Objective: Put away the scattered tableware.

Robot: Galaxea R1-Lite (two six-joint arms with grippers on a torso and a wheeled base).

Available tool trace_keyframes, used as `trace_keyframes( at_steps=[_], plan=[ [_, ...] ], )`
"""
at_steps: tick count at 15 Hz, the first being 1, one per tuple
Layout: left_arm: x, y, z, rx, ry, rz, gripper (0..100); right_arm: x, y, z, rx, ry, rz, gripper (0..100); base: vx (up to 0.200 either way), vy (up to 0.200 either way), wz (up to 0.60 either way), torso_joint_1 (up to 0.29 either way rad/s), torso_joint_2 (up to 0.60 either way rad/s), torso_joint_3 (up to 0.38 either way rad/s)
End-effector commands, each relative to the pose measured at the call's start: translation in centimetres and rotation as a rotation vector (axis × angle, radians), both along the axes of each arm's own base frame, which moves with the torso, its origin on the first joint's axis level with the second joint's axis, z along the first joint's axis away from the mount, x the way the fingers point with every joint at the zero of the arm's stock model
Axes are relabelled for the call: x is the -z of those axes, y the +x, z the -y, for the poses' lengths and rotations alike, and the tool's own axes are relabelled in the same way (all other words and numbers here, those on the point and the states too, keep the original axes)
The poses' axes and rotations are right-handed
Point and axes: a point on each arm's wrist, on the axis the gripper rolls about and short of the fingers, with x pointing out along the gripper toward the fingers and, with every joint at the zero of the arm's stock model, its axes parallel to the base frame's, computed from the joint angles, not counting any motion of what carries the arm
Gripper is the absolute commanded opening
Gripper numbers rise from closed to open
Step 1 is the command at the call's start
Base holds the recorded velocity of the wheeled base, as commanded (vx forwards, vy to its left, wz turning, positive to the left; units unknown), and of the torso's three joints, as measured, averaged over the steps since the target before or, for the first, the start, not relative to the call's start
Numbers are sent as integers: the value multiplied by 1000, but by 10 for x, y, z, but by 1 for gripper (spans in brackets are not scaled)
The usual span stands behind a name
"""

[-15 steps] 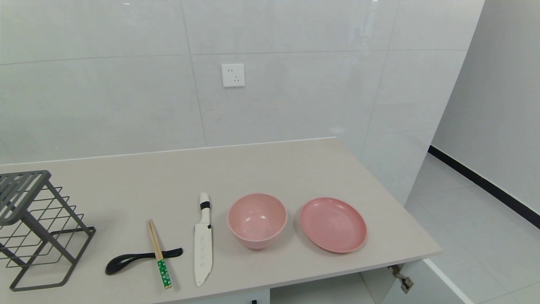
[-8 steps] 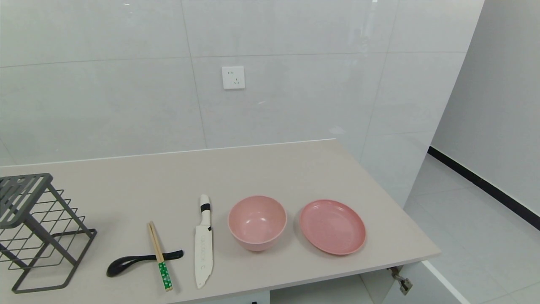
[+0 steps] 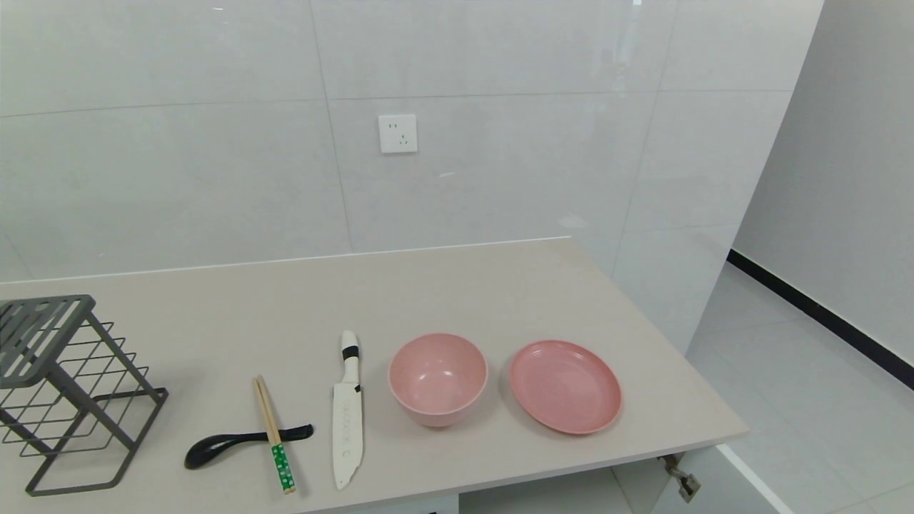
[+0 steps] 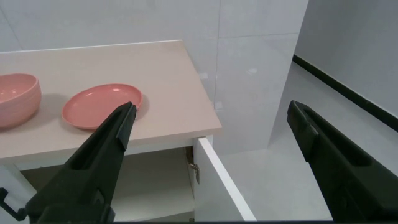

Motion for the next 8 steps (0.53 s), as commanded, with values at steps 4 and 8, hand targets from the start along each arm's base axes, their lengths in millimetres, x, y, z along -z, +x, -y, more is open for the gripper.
trace_keyframes(
  at_steps=[4, 8],
  plan=[
    [0, 0, 0, -1, 0, -2, 100, 0, 0, 0, -2, 0, -1, 100, 0, 0, 0, 0, 0, 0],
    [0, 0, 0, 1, 7, 0, 100, 0, 0, 0, -8, -2, 0, 100, 0, 0, 0, 0, 0, 0]
  ],
)
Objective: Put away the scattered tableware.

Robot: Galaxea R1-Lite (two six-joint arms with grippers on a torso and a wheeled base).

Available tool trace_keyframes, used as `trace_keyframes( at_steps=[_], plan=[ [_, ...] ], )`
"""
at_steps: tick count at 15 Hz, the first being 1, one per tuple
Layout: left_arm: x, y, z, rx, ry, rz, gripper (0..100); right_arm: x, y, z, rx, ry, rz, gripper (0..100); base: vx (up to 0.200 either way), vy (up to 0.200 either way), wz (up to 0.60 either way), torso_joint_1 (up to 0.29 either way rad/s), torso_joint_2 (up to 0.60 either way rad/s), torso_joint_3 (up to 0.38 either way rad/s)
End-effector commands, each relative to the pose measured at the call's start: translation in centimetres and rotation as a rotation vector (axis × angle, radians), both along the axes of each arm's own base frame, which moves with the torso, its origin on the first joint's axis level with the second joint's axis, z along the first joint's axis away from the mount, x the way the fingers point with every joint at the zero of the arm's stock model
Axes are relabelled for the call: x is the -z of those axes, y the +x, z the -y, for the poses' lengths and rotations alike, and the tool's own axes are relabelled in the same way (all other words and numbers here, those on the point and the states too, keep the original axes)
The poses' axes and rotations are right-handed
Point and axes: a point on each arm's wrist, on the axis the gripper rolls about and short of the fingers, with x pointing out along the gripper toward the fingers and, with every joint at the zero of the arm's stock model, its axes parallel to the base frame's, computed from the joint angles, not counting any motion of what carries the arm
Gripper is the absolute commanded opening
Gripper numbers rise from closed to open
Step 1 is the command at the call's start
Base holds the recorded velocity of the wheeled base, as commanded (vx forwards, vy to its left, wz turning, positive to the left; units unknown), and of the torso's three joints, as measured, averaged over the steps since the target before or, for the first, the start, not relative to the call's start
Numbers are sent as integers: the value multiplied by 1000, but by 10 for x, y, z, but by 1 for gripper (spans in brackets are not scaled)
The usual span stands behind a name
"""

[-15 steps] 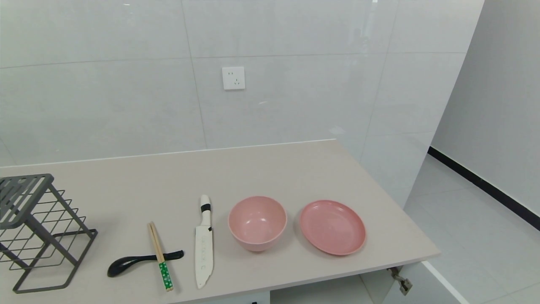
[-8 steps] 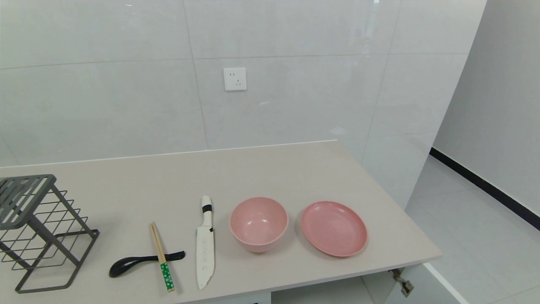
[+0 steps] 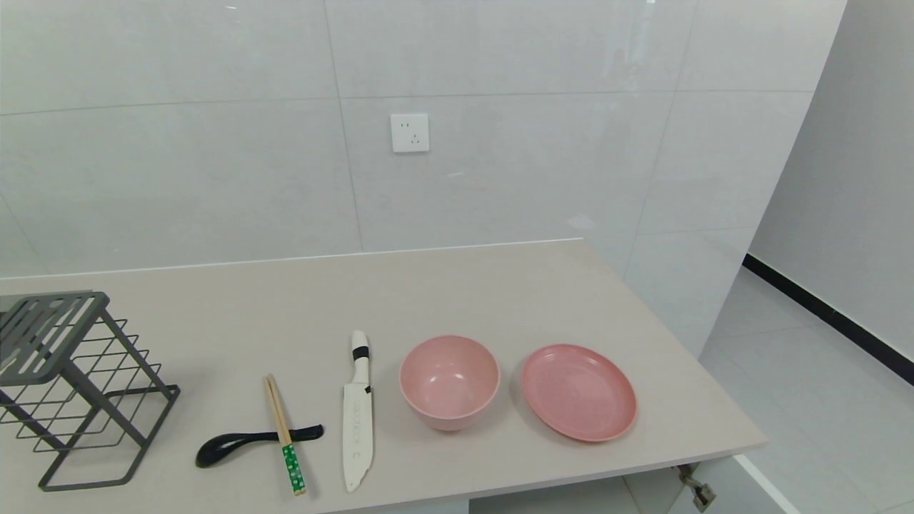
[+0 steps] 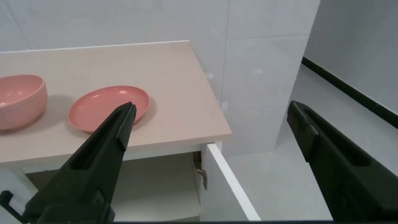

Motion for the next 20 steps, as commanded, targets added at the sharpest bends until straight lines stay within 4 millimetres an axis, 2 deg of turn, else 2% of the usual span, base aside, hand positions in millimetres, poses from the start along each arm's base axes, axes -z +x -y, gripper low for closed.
trace_keyframes(
  at_steps=[1, 2, 3, 4, 5, 6, 8, 9, 10, 14, 15, 16, 20],
  plan=[
    [0, 0, 0, 0, 0, 1, 100, 0, 0, 0, -2, 0, -1, 100, 0, 0, 0, 0, 0, 0],
    [0, 0, 0, 2, -4, -1, 100, 0, 0, 0, -11, -1, -1, 100, 0, 0, 0, 0, 0, 0],
    [0, 0, 0, 3, 3, -1, 100, -11, -3, -1, -47, -30, 47, 100, 0, 0, 0, 0, 0, 0],
    [0, 0, 0, 3, 3, -2, 100, -79, -23, -4, -86, -49, 240, 100, 0, 0, 0, 0, 0, 0],
    [0, 0, 0, 5, 3, -2, 100, -119, -9, -5, -142, -39, 159, 100, 0, 0, 0, 0, 0, 0],
    [0, 0, 0, 5, 0, -2, 100, -139, 12, -6, -219, -43, 80, 100, 0, 0, 0, 0, 0, 0],
    [0, 0, 0, 5, 0, -2, 100, -137, 65, -8, -350, -98, -145, 100, 0, 0, 0, 0, 0, 0],
    [0, 0, 0, 5, 0, -2, 100, -137, 68, -8, -356, -102, -158, 100, 0, 0, 0, 0, 0, 0],
    [0, 0, 0, 5, 3, -2, 100, -128, 105, -14, -428, -151, -311, 100, 0, 0, 0, 0, 0, 0],
    [0, 0, 0, 5, 7, -4, 100, -105, 171, -25, -491, -161, -551, 100, 0, 0, 0, 0, 0, 0],
    [0, 0, 0, 5, 7, -4, 100, -100, 181, -27, -492, -159, -564, 100, 0, 0, 0, 0, 0, 0],
    [0, 0, 0, 5, 7, -2, 100, -85, 205, -30, -494, -158, -591, 100, 0, 0, 0, 0, 0, 0],
    [0, 0, 0, 5, 7, -4, 100, -32, 256, -37, -506, -174, -602, 100, 0, 0, 0, 0, 0, 0]
  ],
)
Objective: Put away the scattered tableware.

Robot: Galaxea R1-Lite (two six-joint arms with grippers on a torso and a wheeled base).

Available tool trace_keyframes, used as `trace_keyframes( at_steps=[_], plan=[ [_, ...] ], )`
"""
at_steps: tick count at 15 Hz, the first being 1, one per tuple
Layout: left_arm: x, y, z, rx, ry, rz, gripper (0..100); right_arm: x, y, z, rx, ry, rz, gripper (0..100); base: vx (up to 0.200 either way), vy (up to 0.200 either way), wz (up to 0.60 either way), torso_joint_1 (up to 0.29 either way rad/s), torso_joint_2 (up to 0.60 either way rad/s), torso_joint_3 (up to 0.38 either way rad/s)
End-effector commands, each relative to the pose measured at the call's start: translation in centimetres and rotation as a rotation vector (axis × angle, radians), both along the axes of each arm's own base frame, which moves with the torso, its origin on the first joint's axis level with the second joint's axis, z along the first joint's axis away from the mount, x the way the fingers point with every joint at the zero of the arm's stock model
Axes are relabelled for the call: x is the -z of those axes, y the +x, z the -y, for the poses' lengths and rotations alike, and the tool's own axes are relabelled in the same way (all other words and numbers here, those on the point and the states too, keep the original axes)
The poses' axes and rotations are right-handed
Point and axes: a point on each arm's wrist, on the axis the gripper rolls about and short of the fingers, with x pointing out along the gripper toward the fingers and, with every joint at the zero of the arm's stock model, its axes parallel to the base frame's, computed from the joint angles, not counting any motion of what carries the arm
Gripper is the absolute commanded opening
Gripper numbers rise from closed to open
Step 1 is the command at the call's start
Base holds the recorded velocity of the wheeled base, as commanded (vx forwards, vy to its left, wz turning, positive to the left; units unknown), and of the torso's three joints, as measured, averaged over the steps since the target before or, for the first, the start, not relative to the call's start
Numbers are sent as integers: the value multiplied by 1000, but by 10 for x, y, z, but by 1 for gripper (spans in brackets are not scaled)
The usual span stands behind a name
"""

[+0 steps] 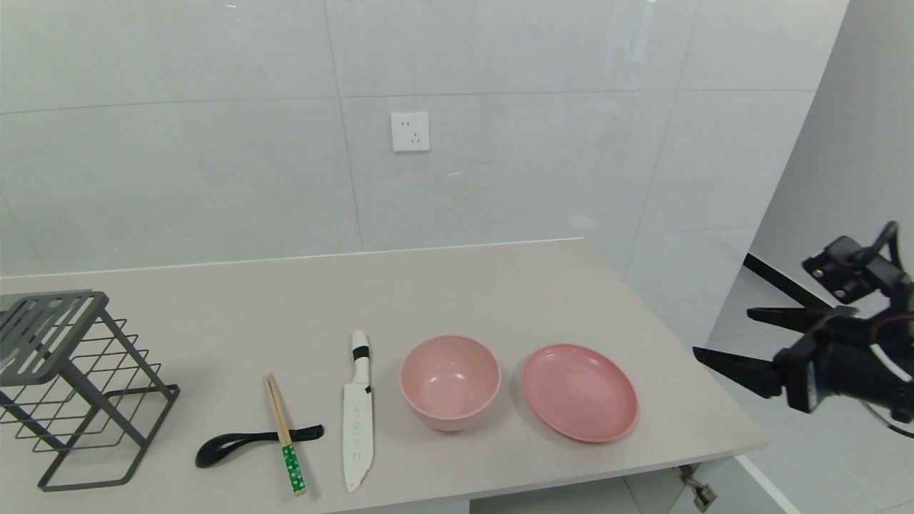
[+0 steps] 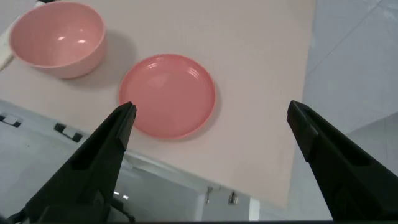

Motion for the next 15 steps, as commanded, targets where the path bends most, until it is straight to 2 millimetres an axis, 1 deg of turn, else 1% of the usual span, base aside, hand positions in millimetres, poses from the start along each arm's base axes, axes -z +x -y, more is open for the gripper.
trace_keyframes(
  at_steps=[1, 2, 4, 5, 6, 8, 11, 12, 13, 15],
  plan=[
    [0, 0, 0, 0, 0, -2, 100, 61, 45, -7, -11, -16, -142, 100, 0, 0, 0, 0, 0, 0],
    [0, 0, 0, 0, 0, -2, 100, 64, 47, -8, -9, -14, -146, 100, 0, 0, 0, 0, 0, 0],
    [0, 0, 0, 0, 0, -2, 100, 88, 60, -9, -5, -15, -227, 100, 0, 0, 0, 0, 0, 0],
    [0, 0, 0, 0, 0, -2, 100, 91, 63, -9, -6, -14, -229, 100, 0, 0, 0, 0, 0, 0],
    [0, 0, 0, 0, 0, -2, 100, 98, 69, -11, -3, 11, -249, 100, 0, 0, 0, 0, 0, 0],
    [0, 0, 0, 0, 0, -2, 100, 104, 77, -14, -32, 67, -283, 100, 0, 0, 0, 0, 0, 0],
    [0, 0, 0, 0, 0, -2, 100, 114, 90, -17, -33, 68, -301, 100, 0, 0, 0, 0, 0, 0],
    [0, 0, 0, 0, 1, -2, 100, 126, 100, -18, -9, 93, -347, 100, 0, 0, 0, 0, 0, 0],
    [0, 0, 0, 0, 1, -2, 100, 134, 104, -19, -4, 95, -368, 100, 0, 0, 0, 0, 0, 0],
    [0, 0, 0, 0, 1, -2, 100, 140, 109, -20, -3, 93, -369, 100, 0, 0, 0, 0, 0, 0]
  ],
)
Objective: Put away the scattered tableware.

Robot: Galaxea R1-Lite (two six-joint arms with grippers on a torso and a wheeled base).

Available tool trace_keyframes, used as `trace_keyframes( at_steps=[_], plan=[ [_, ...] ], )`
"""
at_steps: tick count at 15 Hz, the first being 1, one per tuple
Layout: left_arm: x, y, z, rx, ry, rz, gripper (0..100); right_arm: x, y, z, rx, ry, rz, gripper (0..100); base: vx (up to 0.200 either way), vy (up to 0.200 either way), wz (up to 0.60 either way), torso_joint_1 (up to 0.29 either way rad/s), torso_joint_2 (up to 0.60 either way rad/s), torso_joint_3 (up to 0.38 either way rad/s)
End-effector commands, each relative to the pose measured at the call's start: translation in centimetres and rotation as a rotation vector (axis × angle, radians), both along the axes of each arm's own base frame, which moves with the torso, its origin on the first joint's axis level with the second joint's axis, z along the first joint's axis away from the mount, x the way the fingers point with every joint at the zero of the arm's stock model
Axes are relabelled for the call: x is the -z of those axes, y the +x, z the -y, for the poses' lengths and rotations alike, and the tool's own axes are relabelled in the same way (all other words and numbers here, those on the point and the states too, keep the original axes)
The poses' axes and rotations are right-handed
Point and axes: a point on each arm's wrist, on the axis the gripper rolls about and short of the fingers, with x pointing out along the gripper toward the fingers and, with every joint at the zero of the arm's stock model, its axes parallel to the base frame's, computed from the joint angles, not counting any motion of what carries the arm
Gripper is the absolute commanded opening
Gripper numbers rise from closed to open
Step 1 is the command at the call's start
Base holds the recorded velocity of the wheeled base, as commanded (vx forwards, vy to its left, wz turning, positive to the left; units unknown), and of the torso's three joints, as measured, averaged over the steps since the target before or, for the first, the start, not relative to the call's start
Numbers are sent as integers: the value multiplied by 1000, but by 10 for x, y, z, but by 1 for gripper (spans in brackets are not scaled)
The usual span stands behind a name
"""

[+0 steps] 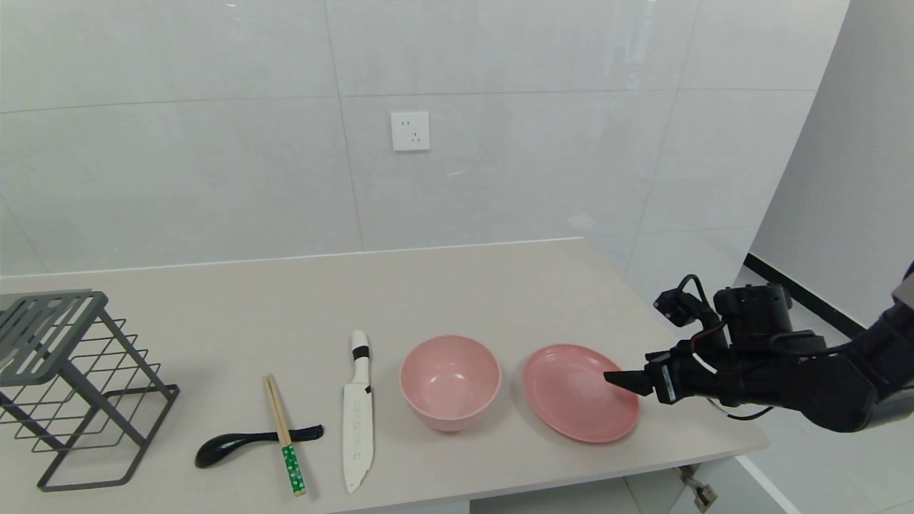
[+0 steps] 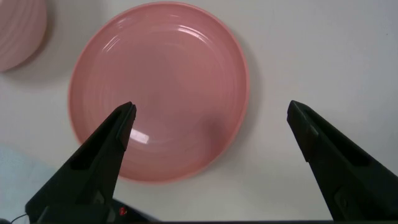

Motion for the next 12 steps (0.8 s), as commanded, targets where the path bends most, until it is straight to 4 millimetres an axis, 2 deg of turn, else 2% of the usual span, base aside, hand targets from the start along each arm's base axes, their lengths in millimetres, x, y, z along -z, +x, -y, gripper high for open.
trace_keyframes(
  at_steps=[1, 6, 12],
  plan=[
    [0, 0, 0, 0, 0, -1, 100, 20, 10, -2, -1, -5, -33, 100, 0, 0, 0, 0, 0, 0],
    [0, 0, 0, 0, 0, -1, 100, 46, 16, -4, 1, -7, -69, 100, 0, 0, 0, 0, 0, 0],
    [0, 0, 0, 0, 0, -1, 100, 48, 19, -5, 2, -6, -69, 100, 0, 0, 0, 0, 0, 0]
  ],
)
